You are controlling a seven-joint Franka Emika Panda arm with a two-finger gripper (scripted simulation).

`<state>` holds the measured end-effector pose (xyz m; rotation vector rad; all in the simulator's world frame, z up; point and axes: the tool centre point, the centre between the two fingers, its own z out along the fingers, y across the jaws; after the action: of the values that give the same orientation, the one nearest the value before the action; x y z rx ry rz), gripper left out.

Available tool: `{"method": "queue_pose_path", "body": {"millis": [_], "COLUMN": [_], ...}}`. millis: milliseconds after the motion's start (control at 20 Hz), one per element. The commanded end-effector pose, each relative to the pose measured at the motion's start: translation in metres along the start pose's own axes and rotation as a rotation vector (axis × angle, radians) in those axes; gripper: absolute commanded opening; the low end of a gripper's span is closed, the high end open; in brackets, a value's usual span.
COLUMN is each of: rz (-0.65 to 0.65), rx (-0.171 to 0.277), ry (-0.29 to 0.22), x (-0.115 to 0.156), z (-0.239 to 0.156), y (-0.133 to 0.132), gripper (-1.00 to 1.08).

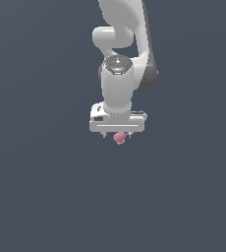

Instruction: Pick up the object and move it to a goal position.

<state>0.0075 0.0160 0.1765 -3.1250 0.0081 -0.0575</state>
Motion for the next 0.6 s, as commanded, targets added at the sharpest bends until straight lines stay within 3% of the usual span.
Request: {"method": "queue_pose_path", "body": {"millis": [0, 550], "rz": [0.0, 0.028], "rx": [0.0, 0.003], "ry": [0.0, 0.012], "x": [0.0, 0.007], "z": [0.0, -0.006], "y": [0.0, 0.0047], "gripper": [1.0, 1.0]}}
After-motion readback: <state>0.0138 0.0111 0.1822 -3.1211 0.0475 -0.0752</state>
